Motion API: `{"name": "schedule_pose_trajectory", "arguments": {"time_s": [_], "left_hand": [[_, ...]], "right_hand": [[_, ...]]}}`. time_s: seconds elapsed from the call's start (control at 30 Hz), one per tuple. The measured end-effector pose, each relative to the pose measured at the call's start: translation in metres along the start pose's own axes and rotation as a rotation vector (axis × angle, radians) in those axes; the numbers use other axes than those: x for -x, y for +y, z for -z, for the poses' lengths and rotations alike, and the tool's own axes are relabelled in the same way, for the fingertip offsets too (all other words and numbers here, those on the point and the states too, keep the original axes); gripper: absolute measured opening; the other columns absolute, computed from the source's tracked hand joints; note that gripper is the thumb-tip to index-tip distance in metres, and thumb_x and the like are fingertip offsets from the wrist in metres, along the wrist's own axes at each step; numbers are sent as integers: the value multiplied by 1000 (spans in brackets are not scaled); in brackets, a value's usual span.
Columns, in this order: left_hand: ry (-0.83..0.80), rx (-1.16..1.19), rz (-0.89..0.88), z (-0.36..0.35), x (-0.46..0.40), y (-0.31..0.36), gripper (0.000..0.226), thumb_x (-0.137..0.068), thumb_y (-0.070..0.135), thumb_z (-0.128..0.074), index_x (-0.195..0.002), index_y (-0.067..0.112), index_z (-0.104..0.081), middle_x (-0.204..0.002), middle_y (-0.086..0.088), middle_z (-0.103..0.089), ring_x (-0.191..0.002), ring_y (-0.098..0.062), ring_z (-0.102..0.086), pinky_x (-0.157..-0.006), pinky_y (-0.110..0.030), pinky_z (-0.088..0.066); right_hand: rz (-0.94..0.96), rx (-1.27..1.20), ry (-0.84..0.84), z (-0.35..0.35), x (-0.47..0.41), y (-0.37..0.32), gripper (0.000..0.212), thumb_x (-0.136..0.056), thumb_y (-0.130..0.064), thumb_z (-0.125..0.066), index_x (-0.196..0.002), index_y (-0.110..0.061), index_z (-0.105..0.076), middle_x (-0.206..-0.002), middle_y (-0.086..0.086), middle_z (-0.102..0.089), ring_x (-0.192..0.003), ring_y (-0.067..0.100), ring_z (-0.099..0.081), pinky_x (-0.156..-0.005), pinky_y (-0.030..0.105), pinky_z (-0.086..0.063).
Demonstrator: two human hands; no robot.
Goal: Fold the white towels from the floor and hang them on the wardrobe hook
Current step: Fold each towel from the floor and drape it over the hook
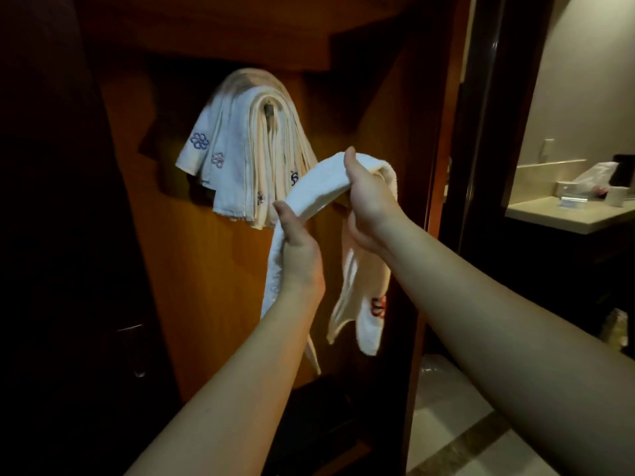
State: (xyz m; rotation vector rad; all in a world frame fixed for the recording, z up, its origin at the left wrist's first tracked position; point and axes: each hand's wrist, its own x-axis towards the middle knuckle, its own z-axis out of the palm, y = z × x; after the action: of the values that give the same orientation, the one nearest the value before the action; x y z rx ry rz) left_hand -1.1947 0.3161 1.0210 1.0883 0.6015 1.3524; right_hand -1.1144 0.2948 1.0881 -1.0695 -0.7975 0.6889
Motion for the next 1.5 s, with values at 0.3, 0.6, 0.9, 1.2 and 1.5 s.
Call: {"name": "schedule_pose_trajectory", "arguments": {"time_s": [0.3,0.6,0.9,1.2,1.5], "left_hand": [[47,43,-111,22,-40,43,46,-103,41,-42,-139,15,-54,-134,-7,-63,-126,-18,-57,-114,-44,-41],[33,-184,-179,31,-95,72,40,-89,55,-44,-116,32,-62,-112,2,-72,-104,-13,-67,-79,-33,-56],[37,-363,-270,38,-179,88,55,-93,54,-42,-134,20,-57,-126,-3,-67,-118,-15,-60,-100,-34,-49],[45,-410,-316,22,-294,140,81,-81,74,-40,-138,20,-58,-137,-12,-62,-126,-26,-58,-110,-46,-42],[-35,-541,-409,6,-391,175,102,-84,85,-26,-151,10,-41,-154,-11,-45,-136,-13,-47,-100,-27,-33]], "right_hand": [[74,308,68,25,-18,7,68,-90,-69,-57,-141,-25,-52,-145,4,-52,-131,25,-51,-115,43,-36],[97,116,2,22,-68,12,43,-91,-65,-57,-116,-30,-60,-128,3,-62,-124,20,-57,-117,47,-37],[132,224,-89,-1,-148,6,93,-68,-85,-50,-139,-25,-55,-142,4,-56,-134,22,-50,-120,49,-31],[380,295,-221,-32,-284,-48,74,-64,-92,-47,-112,-39,-64,-123,-2,-69,-121,18,-63,-114,47,-40],[370,274,-325,-76,-401,-70,93,-77,-87,-42,-152,-31,-40,-153,7,-49,-142,25,-45,-121,52,-29]]}}
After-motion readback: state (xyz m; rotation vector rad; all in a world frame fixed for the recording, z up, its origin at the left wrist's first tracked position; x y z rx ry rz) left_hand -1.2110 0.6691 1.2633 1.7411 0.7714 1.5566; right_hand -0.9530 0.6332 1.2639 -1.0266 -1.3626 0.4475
